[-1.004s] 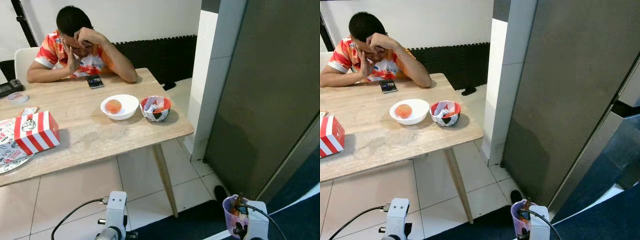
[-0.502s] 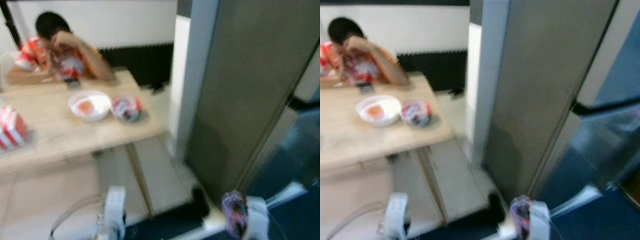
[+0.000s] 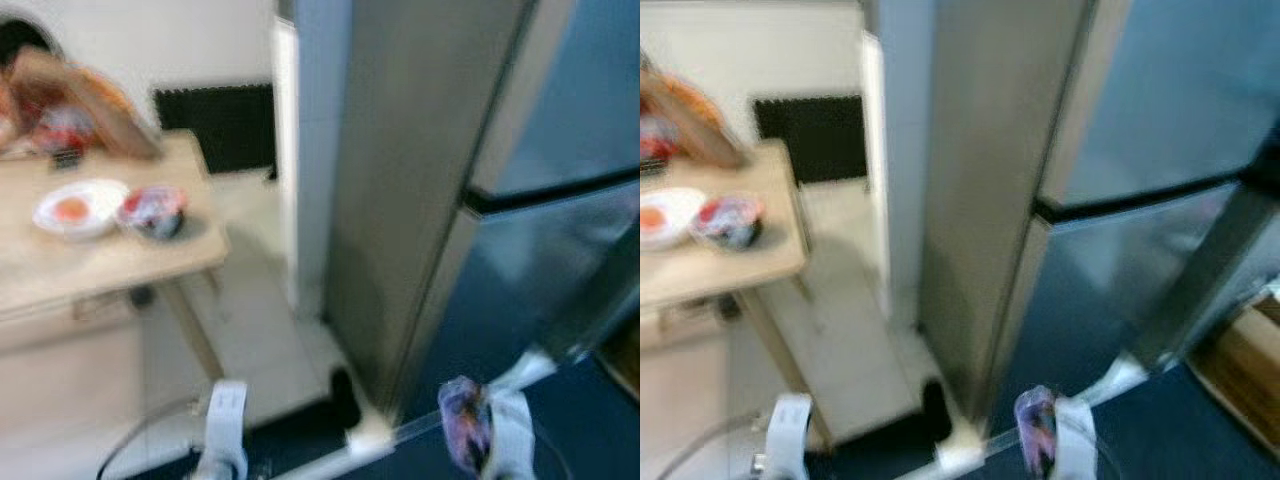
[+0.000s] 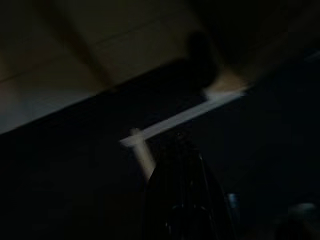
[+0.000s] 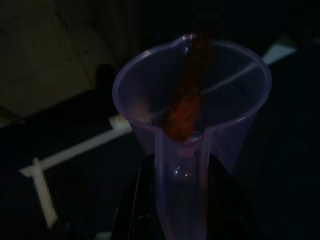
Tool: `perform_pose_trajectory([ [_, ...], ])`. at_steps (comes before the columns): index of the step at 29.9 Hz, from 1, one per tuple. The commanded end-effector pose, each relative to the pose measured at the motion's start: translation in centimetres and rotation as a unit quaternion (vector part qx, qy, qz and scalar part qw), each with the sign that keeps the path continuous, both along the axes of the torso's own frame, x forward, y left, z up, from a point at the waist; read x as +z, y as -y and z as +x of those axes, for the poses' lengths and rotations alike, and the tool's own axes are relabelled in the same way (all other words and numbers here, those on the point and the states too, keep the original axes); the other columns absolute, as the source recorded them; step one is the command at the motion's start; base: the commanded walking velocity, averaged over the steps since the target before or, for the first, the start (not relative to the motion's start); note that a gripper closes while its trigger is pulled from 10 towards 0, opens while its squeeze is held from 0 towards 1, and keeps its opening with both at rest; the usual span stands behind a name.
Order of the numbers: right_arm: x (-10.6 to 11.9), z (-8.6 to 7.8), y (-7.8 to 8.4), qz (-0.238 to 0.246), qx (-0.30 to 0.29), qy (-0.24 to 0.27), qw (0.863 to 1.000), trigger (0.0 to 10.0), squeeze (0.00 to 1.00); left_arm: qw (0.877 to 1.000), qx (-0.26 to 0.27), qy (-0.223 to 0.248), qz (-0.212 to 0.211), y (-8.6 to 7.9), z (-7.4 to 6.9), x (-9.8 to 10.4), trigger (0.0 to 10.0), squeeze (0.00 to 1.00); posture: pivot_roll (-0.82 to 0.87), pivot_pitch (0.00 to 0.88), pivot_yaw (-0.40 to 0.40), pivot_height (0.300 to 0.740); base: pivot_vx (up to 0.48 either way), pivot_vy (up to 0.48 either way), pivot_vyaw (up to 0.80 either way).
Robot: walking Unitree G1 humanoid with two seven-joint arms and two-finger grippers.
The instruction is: Restocking fridge
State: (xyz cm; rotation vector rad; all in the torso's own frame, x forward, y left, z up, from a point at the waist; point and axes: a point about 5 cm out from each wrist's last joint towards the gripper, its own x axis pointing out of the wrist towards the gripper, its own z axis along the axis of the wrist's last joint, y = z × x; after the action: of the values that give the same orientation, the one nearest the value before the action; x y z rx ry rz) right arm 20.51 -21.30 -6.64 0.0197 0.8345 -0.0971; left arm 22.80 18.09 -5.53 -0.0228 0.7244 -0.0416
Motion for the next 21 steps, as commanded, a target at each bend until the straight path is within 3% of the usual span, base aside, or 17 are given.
perform_pose_trajectory([
  [1,0.36,0.47,0.34,-0.004,-0.003,0.009,1.0,10.0,0.0,1.0,0.002,-0.005,-0.002,0.06,-0.29,-0.2,10.0,0.0,-0.05,0.0,-0.034,0.74,0.0,-0.48,0.0],
  [4,0.37,0.47,0.38,-0.004,-0.001,0.009,1.0,10.0,0.0,1.0,0.002,-0.007,-0.005,0.12,-0.31,-0.23,10.0,0.0,-0.05,0.0,-0.035,0.74,0.0,-0.422,0.0],
  [8,0.37,0.49,0.36,-0.004,-0.001,0.009,1.0,10.0,0.0,1.0,0.004,-0.012,-0.019,0.26,-0.37,-0.31,10.0,0.0,-0.05,0.0,-0.035,0.74,0.0,0.0,0.0],
  [19,0.35,0.54,0.14,-0.002,-0.002,0.01,1.0,10.0,0.0,1.0,0.006,-0.012,-0.022,0.1,-0.35,-0.28,10.0,0.0,-0.05,0.0,-0.028,0.74,0.0,0.476,0.0],
  [21,0.34,0.51,0.14,-0.001,-0.004,0.01,1.0,10.0,0.0,1.0,-0.001,-0.01,-0.01,-0.04,-0.26,-0.21,10.0,0.0,-0.05,0.0,-0.027,0.74,0.0,0.0,0.0],
])
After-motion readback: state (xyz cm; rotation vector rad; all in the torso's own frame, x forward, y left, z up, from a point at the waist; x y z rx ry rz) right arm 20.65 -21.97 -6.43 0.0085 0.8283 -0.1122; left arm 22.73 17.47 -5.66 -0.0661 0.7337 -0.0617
